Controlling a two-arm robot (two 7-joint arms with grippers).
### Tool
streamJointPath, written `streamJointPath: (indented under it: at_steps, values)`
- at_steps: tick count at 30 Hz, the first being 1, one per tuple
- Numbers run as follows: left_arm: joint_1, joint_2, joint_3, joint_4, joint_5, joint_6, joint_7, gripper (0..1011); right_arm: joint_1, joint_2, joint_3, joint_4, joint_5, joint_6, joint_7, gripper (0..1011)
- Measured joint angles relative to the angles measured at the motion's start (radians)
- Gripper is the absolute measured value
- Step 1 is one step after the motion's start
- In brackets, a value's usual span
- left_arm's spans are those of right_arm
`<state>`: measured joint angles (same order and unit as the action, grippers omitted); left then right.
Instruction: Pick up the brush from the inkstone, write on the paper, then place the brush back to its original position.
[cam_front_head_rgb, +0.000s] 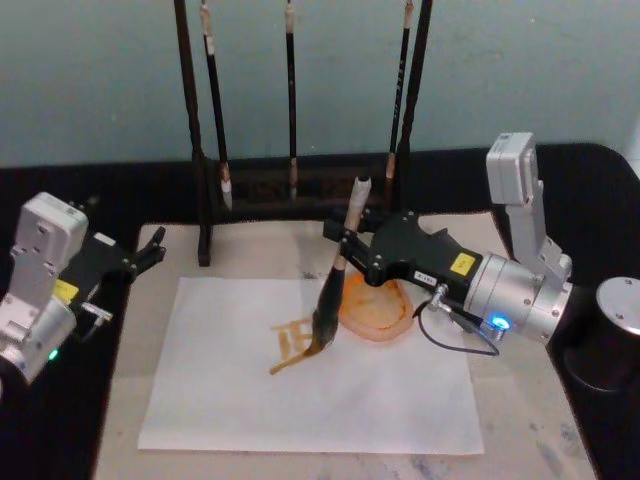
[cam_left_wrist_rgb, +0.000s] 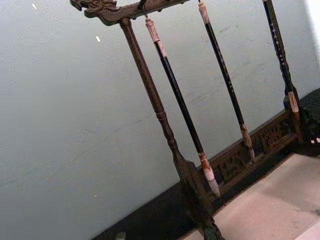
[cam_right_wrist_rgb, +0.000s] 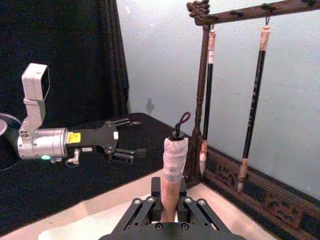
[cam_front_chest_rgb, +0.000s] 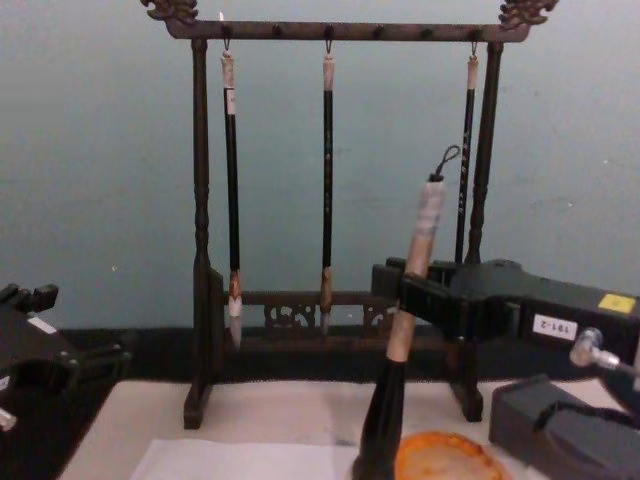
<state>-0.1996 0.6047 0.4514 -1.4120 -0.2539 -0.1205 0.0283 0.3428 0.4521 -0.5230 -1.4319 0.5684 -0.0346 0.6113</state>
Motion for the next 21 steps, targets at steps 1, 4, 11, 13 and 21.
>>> streamJointPath:
  at_steps: [1, 4, 11, 13, 21]
  values:
    - [0.0, 0.0, 0.0, 0.0, 0.0, 0.0, 0.0, 1010, -0.001, 0.001, 0.001, -0.001, 0.0, 0.0, -0.001, 165]
    - [0.0, 0.0, 0.0, 0.0, 0.0, 0.0, 0.0, 1010, -0.003, 0.002, 0.007, -0.002, -0.001, 0.002, -0.005, 165]
    - [0.0, 0.0, 0.0, 0.0, 0.0, 0.0, 0.0, 1010, -0.007, 0.004, 0.016, -0.008, -0.005, 0.003, -0.011, 165]
    - [0.0, 0.0, 0.0, 0.0, 0.0, 0.0, 0.0, 1010, -0.007, 0.004, 0.017, -0.009, -0.007, 0.003, -0.011, 165]
    - [0.0, 0.0, 0.0, 0.0, 0.0, 0.0, 0.0, 1010, -0.008, 0.006, 0.029, -0.025, -0.009, -0.003, -0.012, 165]
